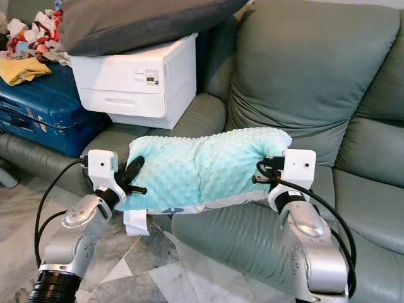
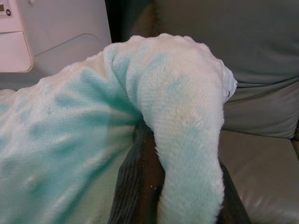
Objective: Move the pillow to the sofa
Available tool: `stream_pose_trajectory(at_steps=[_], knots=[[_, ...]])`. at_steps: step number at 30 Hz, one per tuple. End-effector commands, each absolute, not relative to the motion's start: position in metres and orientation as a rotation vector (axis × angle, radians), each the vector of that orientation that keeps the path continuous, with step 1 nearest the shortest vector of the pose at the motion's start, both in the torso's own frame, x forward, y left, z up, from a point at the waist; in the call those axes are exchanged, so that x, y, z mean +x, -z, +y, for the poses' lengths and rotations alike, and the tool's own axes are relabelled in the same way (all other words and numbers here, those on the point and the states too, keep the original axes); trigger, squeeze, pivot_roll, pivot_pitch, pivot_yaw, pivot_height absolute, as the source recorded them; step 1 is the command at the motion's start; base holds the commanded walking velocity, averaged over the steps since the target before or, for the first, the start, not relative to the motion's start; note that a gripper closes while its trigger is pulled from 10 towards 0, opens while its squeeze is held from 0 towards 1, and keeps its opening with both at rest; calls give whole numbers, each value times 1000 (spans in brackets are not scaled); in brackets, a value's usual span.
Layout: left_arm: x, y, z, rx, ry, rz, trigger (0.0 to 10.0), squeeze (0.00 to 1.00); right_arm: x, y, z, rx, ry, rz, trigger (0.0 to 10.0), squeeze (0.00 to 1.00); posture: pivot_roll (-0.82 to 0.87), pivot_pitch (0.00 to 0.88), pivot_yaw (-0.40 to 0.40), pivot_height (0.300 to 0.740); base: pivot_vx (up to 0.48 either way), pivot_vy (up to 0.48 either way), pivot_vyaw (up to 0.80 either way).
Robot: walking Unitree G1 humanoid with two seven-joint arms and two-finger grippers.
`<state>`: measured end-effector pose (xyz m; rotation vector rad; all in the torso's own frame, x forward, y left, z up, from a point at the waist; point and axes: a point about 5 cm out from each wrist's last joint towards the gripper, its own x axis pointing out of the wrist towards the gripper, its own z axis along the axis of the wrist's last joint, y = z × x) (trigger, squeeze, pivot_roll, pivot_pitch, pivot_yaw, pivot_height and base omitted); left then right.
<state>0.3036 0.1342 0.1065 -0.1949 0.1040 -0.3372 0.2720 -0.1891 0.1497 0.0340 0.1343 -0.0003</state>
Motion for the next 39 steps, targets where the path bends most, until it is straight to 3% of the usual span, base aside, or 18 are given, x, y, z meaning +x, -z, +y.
stream_pose_trajectory(at_steps=[1, 8, 39], knots=[[304, -108, 136, -198, 344, 102, 10000, 0, 274, -157, -186, 34, -18, 110, 10000, 0, -118, 0, 52, 740, 0, 0, -725], [301, -107, 129, -215, 371, 96, 10000, 0, 274, -159, -187, 24, -20, 108, 10000, 0, -123, 0, 45, 740, 0, 0, -725], [298, -103, 127, -223, 392, 114, 10000, 0, 274, -160, -184, 26, -28, 107, 10000, 0, -124, 0, 43, 740, 271, 0, -678]])
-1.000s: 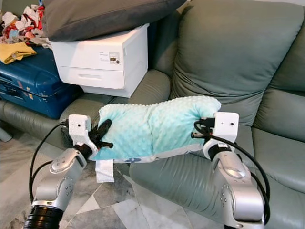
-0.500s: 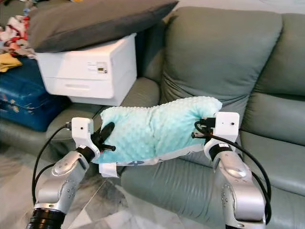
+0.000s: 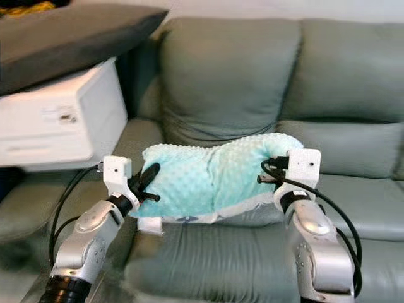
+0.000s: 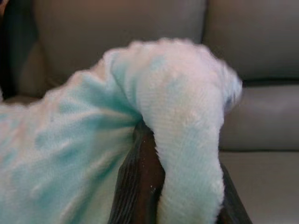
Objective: Move the pillow to the sofa
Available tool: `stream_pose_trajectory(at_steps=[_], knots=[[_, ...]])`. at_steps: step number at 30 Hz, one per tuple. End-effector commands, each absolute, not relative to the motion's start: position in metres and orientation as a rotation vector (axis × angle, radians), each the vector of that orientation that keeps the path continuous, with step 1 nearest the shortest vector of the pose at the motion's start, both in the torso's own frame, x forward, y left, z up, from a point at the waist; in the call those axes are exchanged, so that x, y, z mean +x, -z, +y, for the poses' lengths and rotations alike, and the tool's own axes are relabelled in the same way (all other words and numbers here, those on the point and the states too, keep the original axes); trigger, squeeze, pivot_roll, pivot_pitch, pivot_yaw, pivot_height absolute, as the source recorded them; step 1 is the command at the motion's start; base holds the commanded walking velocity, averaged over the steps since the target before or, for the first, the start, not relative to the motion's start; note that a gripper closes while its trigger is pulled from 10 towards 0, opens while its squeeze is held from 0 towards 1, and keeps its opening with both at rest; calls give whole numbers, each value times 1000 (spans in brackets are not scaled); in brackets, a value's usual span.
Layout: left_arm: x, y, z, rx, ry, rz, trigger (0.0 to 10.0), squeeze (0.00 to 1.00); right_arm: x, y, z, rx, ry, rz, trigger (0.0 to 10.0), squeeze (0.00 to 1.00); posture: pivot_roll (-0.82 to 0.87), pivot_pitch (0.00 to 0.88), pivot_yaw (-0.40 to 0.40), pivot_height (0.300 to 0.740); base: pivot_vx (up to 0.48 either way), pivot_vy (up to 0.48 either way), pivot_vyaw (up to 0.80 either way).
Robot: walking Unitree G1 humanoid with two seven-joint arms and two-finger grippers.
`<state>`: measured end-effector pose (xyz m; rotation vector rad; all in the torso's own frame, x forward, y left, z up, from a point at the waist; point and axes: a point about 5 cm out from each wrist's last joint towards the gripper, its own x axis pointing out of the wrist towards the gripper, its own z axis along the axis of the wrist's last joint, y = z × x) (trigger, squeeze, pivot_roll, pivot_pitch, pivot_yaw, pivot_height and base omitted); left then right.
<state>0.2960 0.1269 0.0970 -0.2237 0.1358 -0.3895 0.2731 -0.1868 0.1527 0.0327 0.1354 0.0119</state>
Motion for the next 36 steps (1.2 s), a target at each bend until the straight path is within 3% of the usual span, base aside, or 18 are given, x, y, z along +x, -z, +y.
stream_pose_trajectory(at_steps=[1, 26, 36], knots=[[298, -103, 127, -223, 393, 114, 10000, 0, 274, -160, -184, 26, -29, 107, 10000, 0, -124, 0, 43, 740, 274, 0, 0], [294, -97, 123, -218, 407, 159, 10000, 0, 277, -158, -175, 42, -48, 108, 10000, 0, -103, 0, 43, 740, 30, 0, 0], [292, -94, 123, -208, 421, 166, 10000, 0, 274, -154, -172, 53, -52, 121, 10000, 0, -103, 0, 51, 740, 0, 0, -657]])
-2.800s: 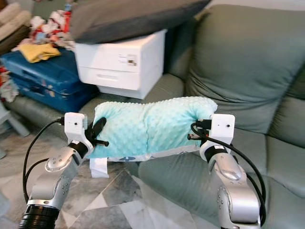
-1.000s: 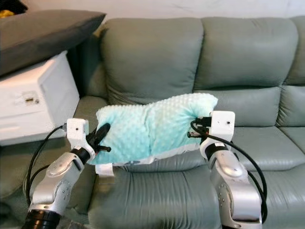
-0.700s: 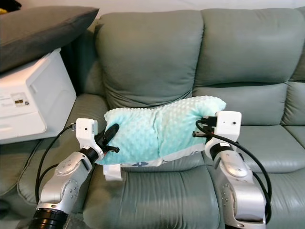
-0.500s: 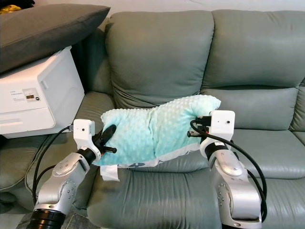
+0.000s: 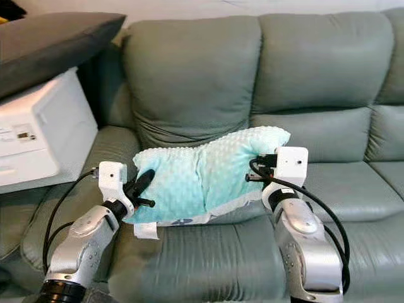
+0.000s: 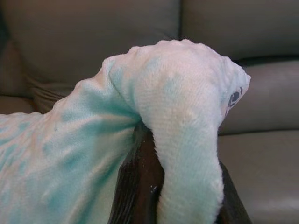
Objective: Move the pillow to the sofa
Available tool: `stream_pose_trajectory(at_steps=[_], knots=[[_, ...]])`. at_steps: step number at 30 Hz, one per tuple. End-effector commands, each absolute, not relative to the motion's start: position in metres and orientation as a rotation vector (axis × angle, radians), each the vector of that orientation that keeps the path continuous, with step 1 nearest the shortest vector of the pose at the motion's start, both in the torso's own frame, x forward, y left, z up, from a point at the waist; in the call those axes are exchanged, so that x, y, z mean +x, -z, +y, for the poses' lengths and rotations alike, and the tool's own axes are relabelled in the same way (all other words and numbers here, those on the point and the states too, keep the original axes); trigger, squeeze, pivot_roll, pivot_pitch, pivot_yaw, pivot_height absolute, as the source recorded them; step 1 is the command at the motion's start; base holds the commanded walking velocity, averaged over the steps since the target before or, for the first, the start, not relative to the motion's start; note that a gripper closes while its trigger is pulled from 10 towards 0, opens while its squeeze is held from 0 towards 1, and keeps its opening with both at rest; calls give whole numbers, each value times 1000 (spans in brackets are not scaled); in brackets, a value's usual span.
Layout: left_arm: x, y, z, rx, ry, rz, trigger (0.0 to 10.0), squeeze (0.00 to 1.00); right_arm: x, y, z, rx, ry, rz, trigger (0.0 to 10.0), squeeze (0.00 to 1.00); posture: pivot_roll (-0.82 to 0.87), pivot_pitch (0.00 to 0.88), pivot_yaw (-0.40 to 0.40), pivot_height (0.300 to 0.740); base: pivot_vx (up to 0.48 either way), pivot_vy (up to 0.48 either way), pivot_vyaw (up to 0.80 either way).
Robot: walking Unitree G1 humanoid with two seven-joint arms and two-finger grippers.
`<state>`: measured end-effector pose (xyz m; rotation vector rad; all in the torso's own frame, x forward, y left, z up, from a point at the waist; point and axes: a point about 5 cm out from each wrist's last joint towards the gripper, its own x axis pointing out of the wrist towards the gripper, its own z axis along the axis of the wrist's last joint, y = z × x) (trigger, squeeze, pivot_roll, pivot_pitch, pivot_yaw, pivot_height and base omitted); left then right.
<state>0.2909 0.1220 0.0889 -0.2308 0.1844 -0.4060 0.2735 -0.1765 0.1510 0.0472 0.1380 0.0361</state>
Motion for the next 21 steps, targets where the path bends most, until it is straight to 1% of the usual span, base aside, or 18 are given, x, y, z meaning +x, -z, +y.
stream_pose_trajectory(at_steps=[1, 3, 6, 10, 12, 14, 18, 21], knots=[[292, -94, 123, -208, 421, 166, 10000, 0, 274, -154, -172, 53, -52, 121, 10000, 0, -103, 0, 51, 740, 0, 0, -669], [292, -94, 123, -196, 420, 164, 10000, 0, 273, -154, -172, 55, -52, 119, 10000, 0, -102, 0, 53, 740, 0, 0, -488], [293, -89, 130, -143, 382, 163, 10000, 0, 273, -151, -170, 49, -54, 123, 10000, 0, -97, 5, 53, 740, 0, 0, 0], [294, -86, 136, -132, 353, 166, 10000, 0, 273, -149, -167, 41, -63, 126, 10000, 0, -92, 12, 50, 740, 0, 0, 0], [295, -80, 146, -111, 327, 165, 10000, 0, 276, -145, -164, 38, -69, 131, 10000, 0, -83, 23, 50, 740, 0, 0, 0], [295, -78, 149, -105, 320, 167, 10000, 0, 278, -144, -163, 36, -71, 133, 10000, 0, -82, 26, 50, 740, 0, 0, 0], [297, -67, 163, -69, 297, 196, 10000, 0, 288, -138, -162, 30, -59, 146, 10000, 0, -66, 63, 50, 740, 0, 0, 0], [296, -67, 164, -62, 315, 188, 10000, 0, 289, -138, -162, 22, -54, 146, 10000, 0, -56, 103, 48, 740, 0, 0, 0]])
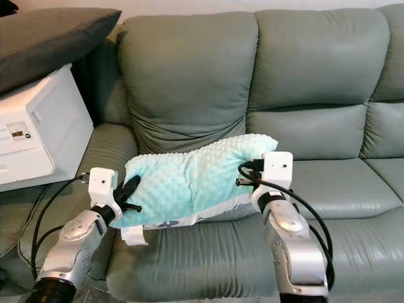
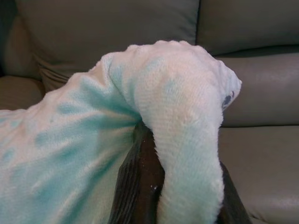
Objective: Move the pillow to the sofa
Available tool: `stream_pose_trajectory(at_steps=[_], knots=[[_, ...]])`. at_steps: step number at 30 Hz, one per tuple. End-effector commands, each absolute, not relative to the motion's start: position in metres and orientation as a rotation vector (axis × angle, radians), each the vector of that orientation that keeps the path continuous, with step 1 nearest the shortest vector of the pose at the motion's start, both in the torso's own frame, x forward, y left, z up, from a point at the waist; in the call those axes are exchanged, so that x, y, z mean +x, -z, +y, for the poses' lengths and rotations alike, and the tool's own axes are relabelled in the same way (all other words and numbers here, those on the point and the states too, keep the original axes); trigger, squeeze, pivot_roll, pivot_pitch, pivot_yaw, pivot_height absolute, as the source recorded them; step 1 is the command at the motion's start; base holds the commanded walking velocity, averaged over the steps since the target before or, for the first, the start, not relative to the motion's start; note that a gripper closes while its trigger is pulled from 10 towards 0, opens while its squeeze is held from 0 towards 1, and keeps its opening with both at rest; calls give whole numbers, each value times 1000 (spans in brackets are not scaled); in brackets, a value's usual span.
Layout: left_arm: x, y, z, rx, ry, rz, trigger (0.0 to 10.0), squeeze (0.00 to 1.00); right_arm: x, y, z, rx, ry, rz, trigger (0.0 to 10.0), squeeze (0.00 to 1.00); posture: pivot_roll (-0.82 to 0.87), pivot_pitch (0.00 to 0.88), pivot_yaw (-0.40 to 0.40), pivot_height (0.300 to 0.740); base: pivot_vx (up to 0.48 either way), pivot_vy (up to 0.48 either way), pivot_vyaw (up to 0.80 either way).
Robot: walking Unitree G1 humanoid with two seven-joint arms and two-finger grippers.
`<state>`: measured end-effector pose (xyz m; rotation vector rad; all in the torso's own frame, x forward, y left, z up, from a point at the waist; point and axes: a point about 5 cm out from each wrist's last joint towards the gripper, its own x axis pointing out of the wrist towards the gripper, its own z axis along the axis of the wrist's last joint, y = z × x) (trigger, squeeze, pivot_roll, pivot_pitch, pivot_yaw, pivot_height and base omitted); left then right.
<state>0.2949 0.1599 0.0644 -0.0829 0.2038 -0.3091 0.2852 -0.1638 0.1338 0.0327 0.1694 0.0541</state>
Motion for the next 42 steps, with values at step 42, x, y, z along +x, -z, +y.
stream_pose_trajectory(at_steps=[42], knots=[[332, -87, 100, -103, 347, -24, 10000, 0, 264, -104, -155, 9, -102, 89, 10000, 0, -86, 440, 57, 740, 0, 0, 0]])
